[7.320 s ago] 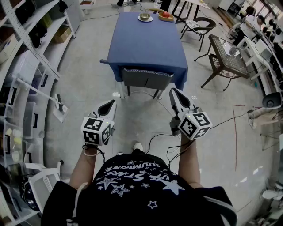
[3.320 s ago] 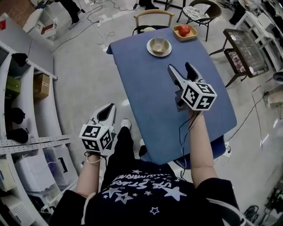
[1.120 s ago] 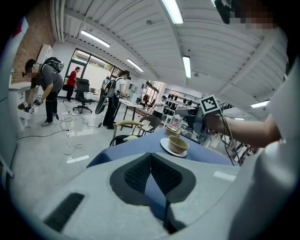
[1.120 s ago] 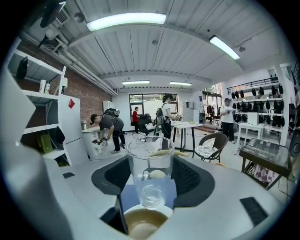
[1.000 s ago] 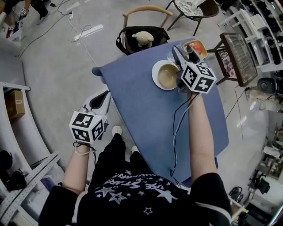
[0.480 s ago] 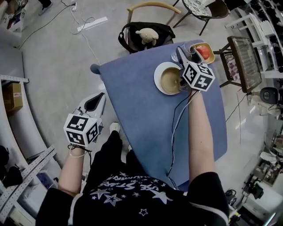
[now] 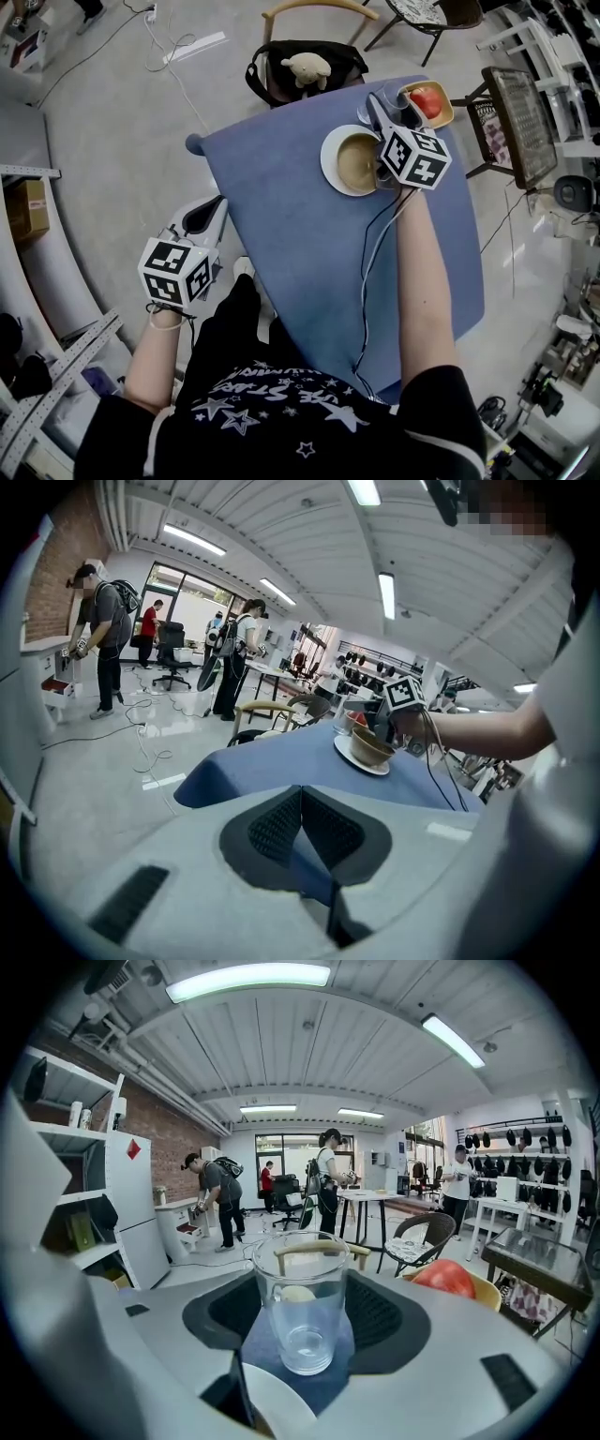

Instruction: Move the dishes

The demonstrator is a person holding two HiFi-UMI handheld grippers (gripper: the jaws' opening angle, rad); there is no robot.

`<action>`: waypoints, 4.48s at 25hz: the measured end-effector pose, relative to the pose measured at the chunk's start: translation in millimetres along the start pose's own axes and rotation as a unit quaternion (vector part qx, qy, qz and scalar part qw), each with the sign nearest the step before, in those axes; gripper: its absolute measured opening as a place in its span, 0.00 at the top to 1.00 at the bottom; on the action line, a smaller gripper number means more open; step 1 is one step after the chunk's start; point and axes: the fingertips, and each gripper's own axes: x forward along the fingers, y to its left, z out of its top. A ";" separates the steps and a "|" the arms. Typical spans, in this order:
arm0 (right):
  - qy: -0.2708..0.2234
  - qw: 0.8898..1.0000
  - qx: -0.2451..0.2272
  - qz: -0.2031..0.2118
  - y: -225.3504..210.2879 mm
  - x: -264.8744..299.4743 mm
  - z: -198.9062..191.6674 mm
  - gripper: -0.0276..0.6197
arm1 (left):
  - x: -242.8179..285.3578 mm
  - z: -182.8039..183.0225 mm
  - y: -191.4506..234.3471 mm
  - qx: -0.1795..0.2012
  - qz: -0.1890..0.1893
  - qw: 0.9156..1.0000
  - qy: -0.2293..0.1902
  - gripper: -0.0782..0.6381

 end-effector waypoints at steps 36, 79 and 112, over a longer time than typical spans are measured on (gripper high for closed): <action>0.124 0.986 0.112 -0.025 13.9 -105.3 -100.4 0.63 | -30.8 16.0 -55.7 0.042 -0.036 0.998 -0.030 0.86; 0.109 0.976 0.187 0.010 93.5 -7.8 -65.7 0.92 | -30.2 40.0 12.9 0.024 -0.002 0.999 -0.040 0.86; 0.003 0.993 0.099 0.070 83.7 -296.4 -57.7 0.95 | -106.2 -23.4 -188.9 0.085 -0.007 0.993 -0.080 0.86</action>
